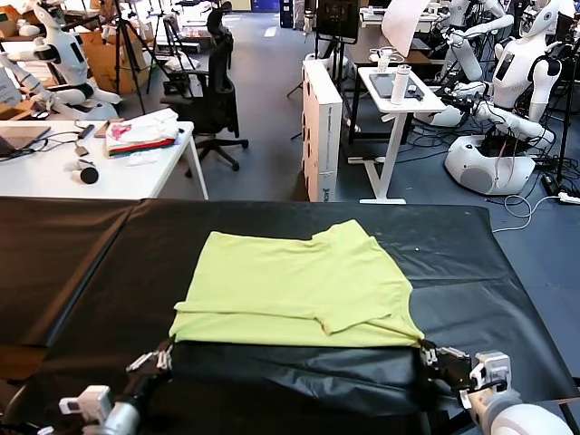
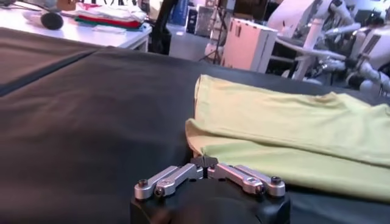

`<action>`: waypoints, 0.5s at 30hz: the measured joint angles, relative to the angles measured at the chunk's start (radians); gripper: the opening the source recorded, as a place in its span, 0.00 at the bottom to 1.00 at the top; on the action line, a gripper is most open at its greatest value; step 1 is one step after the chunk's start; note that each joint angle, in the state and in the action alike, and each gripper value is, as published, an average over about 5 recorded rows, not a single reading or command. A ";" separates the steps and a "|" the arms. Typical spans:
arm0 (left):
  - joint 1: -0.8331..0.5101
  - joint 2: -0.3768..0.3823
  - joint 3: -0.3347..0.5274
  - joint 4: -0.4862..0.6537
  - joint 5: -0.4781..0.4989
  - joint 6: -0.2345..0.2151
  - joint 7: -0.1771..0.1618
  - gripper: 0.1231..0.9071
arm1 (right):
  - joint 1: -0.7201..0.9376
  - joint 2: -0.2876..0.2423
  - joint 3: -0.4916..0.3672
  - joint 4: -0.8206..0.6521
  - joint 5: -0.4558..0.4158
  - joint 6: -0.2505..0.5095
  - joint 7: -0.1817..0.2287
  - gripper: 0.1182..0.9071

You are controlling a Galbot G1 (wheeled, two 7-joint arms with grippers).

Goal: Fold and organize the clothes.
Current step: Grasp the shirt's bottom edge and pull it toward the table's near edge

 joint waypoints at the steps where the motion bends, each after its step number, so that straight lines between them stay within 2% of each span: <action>1: 0.009 0.001 -0.004 -0.001 0.000 -0.002 0.000 0.03 | -0.001 0.001 -0.001 0.002 0.000 -0.001 -0.001 0.03; 2: 0.017 0.002 -0.009 -0.002 0.000 -0.003 0.000 0.03 | -0.002 0.000 -0.001 0.004 0.001 -0.002 -0.004 0.03; 4: 0.030 0.004 -0.017 -0.004 0.000 -0.004 -0.001 0.03 | -0.006 -0.001 0.002 0.011 0.000 -0.006 -0.013 0.09; 7: 0.043 0.006 -0.027 -0.012 0.000 0.000 -0.006 0.05 | -0.016 -0.007 0.010 0.023 -0.010 -0.017 -0.030 0.30; 9: 0.047 0.006 -0.033 -0.019 -0.001 0.006 -0.012 0.14 | -0.026 -0.012 0.015 0.034 -0.022 -0.032 -0.038 0.46; 12: 0.046 0.007 -0.045 -0.028 -0.001 0.030 -0.025 0.37 | -0.042 -0.016 0.025 0.055 -0.023 -0.055 -0.040 0.73; 15: 0.045 0.017 -0.061 -0.035 -0.001 0.078 -0.040 0.59 | -0.046 -0.021 0.035 0.080 -0.002 -0.064 -0.036 0.90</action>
